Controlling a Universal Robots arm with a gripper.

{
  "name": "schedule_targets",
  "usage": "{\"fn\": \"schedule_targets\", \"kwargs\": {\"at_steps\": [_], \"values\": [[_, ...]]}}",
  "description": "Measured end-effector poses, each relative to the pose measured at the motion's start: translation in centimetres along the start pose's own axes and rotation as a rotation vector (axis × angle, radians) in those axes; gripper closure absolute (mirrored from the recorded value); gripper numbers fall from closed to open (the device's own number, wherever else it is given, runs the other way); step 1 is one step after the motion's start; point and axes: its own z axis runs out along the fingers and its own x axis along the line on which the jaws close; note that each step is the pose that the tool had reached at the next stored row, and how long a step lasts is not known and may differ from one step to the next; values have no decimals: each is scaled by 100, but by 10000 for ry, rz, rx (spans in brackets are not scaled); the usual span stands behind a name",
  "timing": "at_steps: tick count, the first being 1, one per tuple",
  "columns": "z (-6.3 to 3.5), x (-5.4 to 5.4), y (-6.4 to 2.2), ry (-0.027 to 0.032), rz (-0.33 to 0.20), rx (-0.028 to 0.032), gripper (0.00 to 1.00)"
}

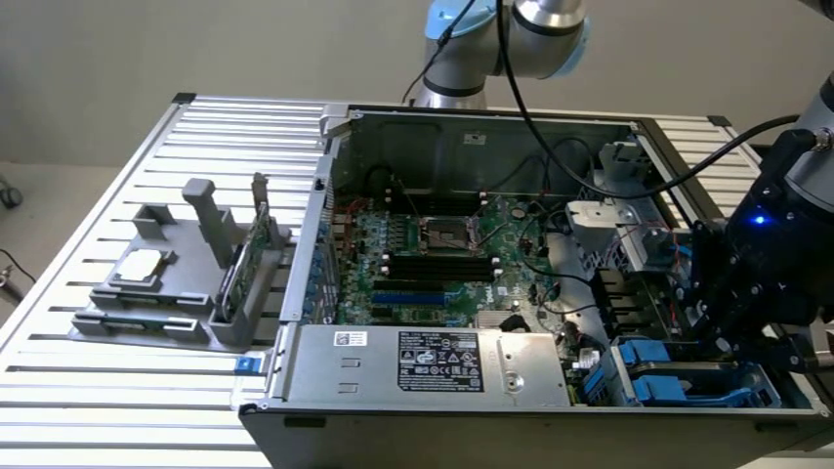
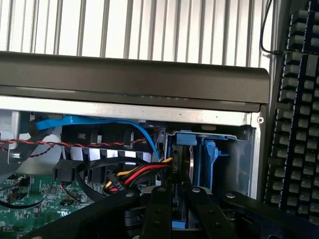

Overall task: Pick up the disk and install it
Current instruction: 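Insert the first disk wire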

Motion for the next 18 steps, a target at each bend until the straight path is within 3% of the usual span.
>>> {"fn": "schedule_targets", "kwargs": {"at_steps": [6,9,18], "values": [[-3,0,0,18,5,0,81],[-53,0,5,7,3,0,68],[-371,1,37,2,3,0,68]]}}
